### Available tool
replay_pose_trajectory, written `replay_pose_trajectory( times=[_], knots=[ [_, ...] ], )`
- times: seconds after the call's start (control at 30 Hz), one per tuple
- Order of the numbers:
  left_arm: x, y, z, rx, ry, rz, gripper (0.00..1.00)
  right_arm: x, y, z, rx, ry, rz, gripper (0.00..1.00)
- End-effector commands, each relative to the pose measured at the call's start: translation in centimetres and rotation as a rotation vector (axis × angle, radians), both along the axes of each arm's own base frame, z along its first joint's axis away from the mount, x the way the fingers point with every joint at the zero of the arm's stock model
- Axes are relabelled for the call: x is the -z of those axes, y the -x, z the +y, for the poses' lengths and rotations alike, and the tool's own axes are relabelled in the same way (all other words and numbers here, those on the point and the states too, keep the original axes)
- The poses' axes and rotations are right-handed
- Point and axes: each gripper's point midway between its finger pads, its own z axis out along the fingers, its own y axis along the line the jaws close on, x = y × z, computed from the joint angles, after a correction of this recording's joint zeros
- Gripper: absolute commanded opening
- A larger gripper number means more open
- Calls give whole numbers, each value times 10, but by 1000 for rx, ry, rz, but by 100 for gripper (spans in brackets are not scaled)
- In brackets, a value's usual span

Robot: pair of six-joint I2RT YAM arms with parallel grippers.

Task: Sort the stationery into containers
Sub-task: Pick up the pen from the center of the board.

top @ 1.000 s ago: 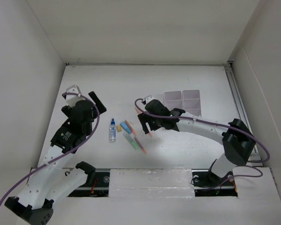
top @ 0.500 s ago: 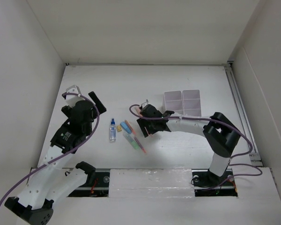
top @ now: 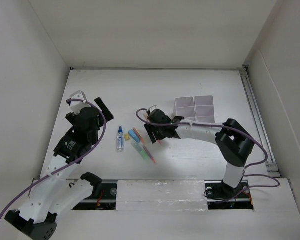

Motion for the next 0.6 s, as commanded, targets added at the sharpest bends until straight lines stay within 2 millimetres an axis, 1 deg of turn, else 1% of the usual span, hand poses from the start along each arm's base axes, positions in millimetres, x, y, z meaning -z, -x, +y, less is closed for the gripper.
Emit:
replay_pose_trajectory(
  times=[0.0, 0.03, 0.07, 0.13, 0.17, 0.23, 0.27, 0.3, 0.33, 0.37, 0.4, 0.43, 0.5, 0.57],
  knots=[
    [-7, 0, 1, 0, 7, -22, 100, -2, -10, 10, -3, 3, -34, 71],
    [-7, 0, 1, 0, 7, -22, 100, -4, -12, 9, 3, 10, -40, 71],
    [-7, 0, 1, 0, 7, -22, 100, 0, -12, 9, 3, 18, -34, 71],
    [-7, 0, 1, 0, 7, -22, 100, 1, -14, 10, 8, 23, -40, 69],
    [-7, 0, 1, 0, 7, -22, 100, 5, -13, 7, 7, 38, -29, 69],
    [-7, 0, 1, 0, 7, -22, 100, 5, -14, 6, 13, 43, -36, 68],
    [-9, 1, 2, 0, 11, -30, 100, 5, -17, 3, 15, 48, -38, 63],
    [-9, 1, 2, 0, 11, -30, 100, 9, -17, 2, 14, 55, -32, 61],
    [-9, 1, 2, 0, 11, -30, 100, 5, -19, 6, 15, 46, -40, 60],
    [-9, 1, 2, 0, 11, -30, 100, 10, -17, 3, 14, 62, -27, 60],
    [-9, 1, 2, 0, 11, -30, 100, 11, -19, 5, 14, 63, -27, 54],
    [-9, 1, 2, 0, 11, -30, 100, 12, -18, 1, 19, 78, -24, 50],
    [-9, 1, 2, 0, 11, -30, 100, 14, -18, 1, 10, 91, -21, 42],
    [-11, 3, 2, 0, 16, -39, 100, 14, -17, 3, 2, 84, -12, 42]
  ],
)
